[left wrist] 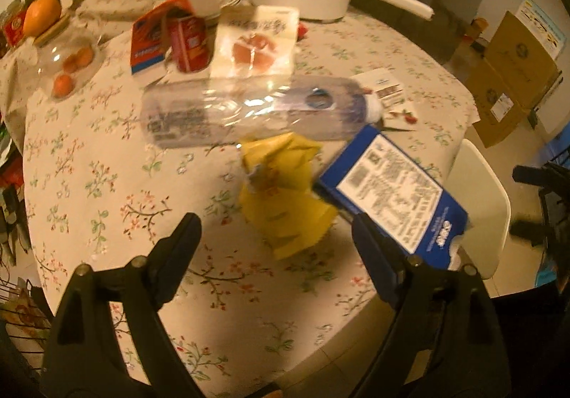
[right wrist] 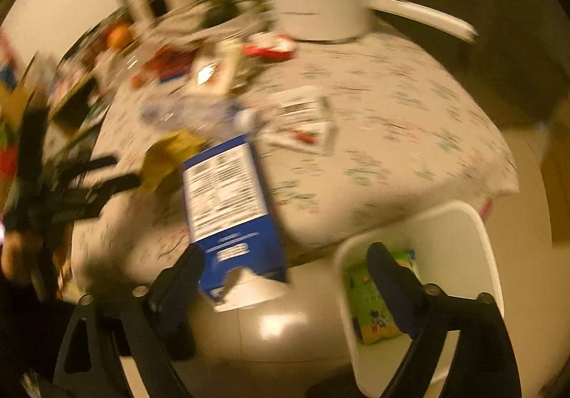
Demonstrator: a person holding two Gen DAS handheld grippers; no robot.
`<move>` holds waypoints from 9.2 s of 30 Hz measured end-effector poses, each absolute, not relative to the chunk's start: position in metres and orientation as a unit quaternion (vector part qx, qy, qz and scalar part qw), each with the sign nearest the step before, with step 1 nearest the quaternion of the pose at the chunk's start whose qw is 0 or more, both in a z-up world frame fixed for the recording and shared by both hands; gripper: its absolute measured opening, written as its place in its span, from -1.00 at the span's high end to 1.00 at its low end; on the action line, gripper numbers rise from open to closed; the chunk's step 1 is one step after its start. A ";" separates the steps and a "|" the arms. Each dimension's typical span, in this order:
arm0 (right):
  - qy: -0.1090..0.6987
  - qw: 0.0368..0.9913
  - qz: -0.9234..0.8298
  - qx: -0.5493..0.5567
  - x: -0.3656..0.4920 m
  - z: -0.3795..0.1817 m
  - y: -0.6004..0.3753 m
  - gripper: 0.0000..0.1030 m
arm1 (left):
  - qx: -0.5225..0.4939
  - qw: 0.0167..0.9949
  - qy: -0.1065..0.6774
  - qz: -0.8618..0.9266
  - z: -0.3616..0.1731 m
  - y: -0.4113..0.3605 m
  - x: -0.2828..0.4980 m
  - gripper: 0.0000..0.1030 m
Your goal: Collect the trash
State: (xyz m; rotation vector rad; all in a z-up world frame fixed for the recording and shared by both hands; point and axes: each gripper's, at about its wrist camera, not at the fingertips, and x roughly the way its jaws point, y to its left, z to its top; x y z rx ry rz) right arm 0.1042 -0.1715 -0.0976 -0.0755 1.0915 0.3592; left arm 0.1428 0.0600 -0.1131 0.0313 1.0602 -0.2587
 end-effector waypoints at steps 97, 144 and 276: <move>0.521 0.845 0.112 -0.046 0.130 -0.094 -0.187 -0.85 | -0.022 0.875 0.442 -0.194 -0.070 0.027 0.128 0.96; 0.635 0.770 -0.049 0.026 0.090 -0.163 -0.369 -0.96 | 0.086 0.796 0.490 -0.346 -0.112 -0.171 0.112 0.96; 0.519 0.839 0.165 0.012 0.211 -0.101 -0.191 0.83 | 0.008 0.846 0.505 -0.170 -0.091 0.031 0.130 -0.22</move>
